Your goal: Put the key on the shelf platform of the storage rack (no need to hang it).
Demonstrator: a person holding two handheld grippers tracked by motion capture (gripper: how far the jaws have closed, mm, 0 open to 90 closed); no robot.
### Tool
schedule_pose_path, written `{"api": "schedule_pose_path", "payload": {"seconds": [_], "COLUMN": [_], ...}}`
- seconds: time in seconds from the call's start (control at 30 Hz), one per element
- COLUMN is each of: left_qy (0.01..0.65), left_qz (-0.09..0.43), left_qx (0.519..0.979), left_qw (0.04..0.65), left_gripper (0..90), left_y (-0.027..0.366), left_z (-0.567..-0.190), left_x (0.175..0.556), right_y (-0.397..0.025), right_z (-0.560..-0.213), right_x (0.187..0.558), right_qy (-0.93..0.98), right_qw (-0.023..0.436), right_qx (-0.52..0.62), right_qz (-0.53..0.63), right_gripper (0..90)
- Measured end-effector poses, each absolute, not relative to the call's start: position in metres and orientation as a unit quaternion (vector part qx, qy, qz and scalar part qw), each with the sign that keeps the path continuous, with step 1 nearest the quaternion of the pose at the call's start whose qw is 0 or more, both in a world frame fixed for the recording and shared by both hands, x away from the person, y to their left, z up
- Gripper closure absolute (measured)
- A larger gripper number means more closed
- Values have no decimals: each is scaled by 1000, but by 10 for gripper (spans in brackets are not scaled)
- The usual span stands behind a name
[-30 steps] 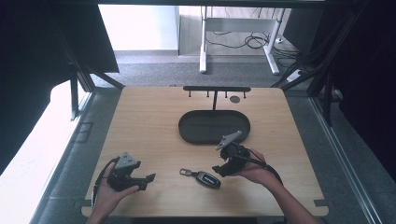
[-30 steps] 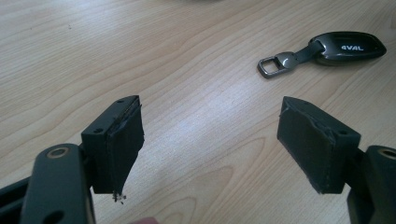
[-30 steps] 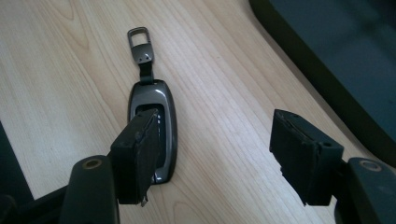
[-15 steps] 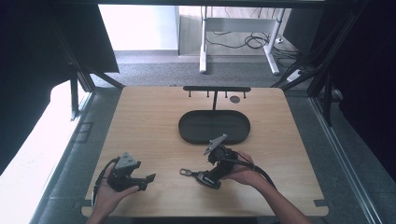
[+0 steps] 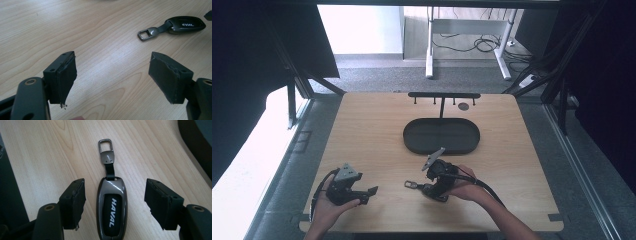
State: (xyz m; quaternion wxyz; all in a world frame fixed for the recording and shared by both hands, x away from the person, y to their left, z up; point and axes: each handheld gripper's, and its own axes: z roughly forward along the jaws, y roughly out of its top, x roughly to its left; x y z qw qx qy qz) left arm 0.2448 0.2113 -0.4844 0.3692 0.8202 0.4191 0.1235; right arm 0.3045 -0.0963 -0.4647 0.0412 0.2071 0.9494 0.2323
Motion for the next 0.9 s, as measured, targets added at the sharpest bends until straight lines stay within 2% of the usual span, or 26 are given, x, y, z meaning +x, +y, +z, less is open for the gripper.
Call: {"api": "schedule_pose_path", "payload": {"seconds": [0.63, 0.9], "left_qy": [421, 420], "left_qz": [123, 123], "left_qx": [819, 820], "left_qw": [371, 369], "left_gripper": [226, 226], "left_y": [212, 212], "left_z": [-484, -484], "left_x": [244, 245], "right_y": [-82, -81], "right_z": [-486, -496], "right_x": [302, 305], "right_qy": [961, 965], "right_qw": [42, 46], "right_qx": [198, 202], "right_qz": [189, 164], "right_gripper": [342, 379]}}
